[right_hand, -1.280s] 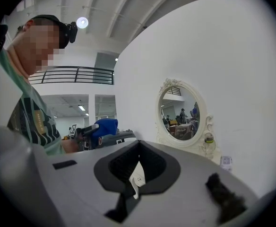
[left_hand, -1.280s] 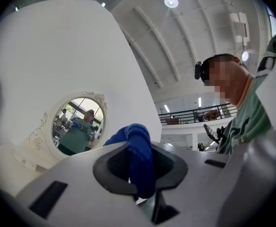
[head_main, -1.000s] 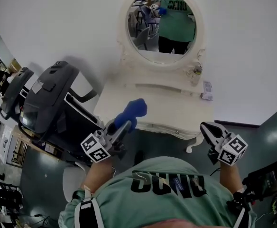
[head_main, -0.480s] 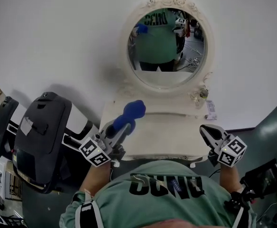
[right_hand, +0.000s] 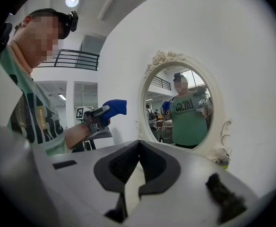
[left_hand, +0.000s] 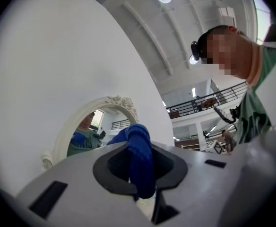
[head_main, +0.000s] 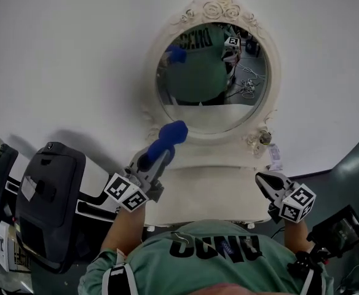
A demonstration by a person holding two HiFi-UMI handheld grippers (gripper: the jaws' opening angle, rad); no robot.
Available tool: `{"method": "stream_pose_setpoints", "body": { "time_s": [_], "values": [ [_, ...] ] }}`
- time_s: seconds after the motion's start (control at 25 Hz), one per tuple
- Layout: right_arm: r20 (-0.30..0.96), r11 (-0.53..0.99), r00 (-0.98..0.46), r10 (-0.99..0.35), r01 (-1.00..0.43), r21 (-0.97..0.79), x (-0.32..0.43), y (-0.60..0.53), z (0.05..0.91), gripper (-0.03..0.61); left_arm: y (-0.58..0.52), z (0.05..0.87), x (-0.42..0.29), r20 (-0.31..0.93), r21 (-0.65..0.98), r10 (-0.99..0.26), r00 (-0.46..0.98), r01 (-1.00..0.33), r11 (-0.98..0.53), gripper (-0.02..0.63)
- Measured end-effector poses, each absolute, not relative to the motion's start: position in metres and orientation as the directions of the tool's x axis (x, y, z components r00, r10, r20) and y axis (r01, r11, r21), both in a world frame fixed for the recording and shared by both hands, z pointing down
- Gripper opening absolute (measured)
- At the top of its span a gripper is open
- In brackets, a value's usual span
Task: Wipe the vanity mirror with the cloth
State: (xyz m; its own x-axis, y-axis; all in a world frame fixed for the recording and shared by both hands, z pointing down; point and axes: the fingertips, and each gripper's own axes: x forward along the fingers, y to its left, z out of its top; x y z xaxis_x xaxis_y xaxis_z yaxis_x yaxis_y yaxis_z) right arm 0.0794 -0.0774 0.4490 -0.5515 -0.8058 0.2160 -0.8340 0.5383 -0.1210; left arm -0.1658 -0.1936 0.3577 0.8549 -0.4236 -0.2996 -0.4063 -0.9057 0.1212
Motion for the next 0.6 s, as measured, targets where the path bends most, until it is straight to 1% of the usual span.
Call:
{"method": "stream_pose_setpoints", "body": {
  "time_s": [0.16,0.28,0.36,0.48,0.6],
  "values": [
    [0.189,0.582,-0.592,-0.784,-0.806,-0.107,0.135,-0.094,0.450,0.011,-0.239,0.324,-0.136,-0.277,0.026,-0.598,0.752,-0.617,-0.787,0.063],
    [0.172,0.614,-0.618,-0.767,-0.785,-0.083,0.184,-0.104,0.441,0.012,-0.266,0.284,-0.115,-0.289,-0.058,-0.725,0.626,-0.767,-0.639,0.063],
    [0.142,0.619,-0.623,-0.769,-0.782,-0.076,0.217,-0.109,0.432,0.012,-0.283,0.261,-0.101,-0.285,-0.126,-0.797,0.532,-0.845,-0.519,0.063],
    [0.119,0.607,-0.613,-0.781,-0.790,-0.084,0.256,-0.118,0.427,0.012,-0.309,0.233,-0.078,-0.276,-0.231,-0.875,0.398,-0.911,-0.342,0.063],
    [0.114,0.594,-0.600,-0.792,-0.800,-0.083,0.276,-0.123,0.430,0.011,-0.334,0.210,-0.057,-0.286,-0.315,-0.904,0.318,-0.922,-0.225,0.063]
  ]
}}
